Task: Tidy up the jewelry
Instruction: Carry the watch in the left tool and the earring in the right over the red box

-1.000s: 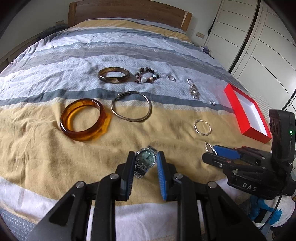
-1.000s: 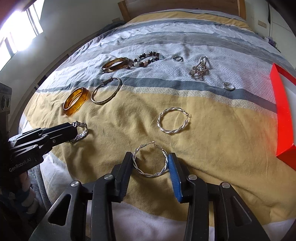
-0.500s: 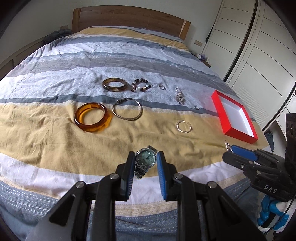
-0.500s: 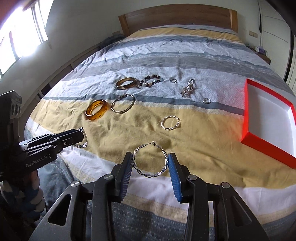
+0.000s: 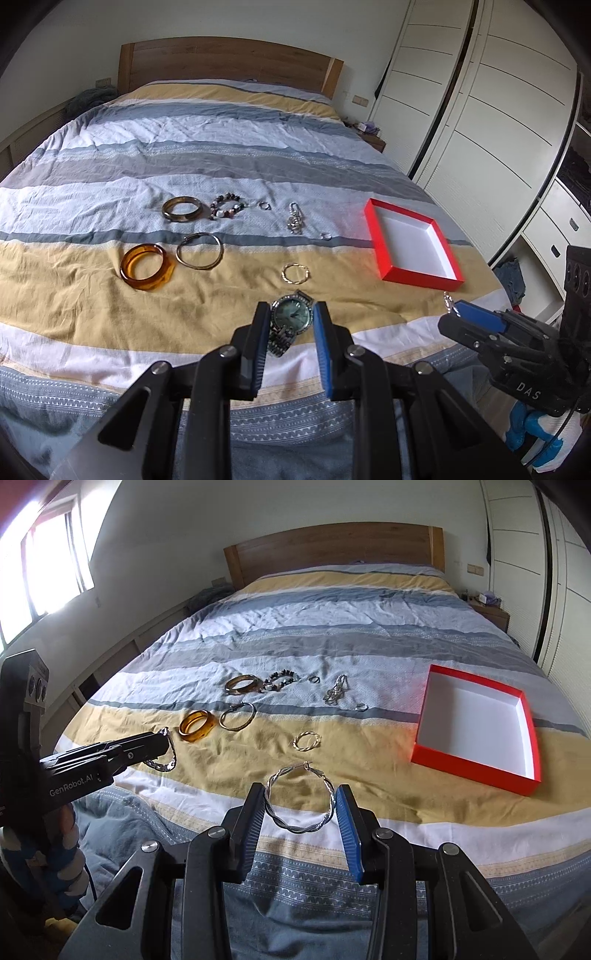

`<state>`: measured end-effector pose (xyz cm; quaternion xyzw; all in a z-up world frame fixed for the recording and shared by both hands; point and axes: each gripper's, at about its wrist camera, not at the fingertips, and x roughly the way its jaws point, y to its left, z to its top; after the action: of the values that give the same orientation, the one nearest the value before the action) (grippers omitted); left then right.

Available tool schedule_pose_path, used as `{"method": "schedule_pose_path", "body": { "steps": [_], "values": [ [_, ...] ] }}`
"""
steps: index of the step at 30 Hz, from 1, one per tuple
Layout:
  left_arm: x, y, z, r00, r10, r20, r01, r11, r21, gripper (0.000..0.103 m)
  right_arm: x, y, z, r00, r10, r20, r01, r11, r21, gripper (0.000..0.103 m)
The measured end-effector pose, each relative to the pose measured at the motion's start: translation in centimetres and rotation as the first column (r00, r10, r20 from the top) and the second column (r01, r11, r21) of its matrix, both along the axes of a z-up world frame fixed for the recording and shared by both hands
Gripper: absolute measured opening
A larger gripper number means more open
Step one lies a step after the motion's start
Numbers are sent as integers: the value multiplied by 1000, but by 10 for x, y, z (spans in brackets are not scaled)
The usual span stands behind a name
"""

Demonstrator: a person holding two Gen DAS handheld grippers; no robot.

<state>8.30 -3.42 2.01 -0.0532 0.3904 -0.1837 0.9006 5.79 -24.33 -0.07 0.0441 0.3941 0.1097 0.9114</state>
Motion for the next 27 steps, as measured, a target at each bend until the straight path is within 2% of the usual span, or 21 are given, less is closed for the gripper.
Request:
{"method": "schedule_pose_path", "body": {
  "steps": [13, 27],
  "values": [
    [24, -69, 15, 992, -123, -12, 123, 992, -6, 22, -1, -78, 11, 992, -121, 22, 121, 993, 8, 39],
    [84, -178, 15, 958, -286, -11, 286, 958, 1, 22, 37, -195, 13, 964, -264, 3, 264, 963, -52, 39]
  ]
}}
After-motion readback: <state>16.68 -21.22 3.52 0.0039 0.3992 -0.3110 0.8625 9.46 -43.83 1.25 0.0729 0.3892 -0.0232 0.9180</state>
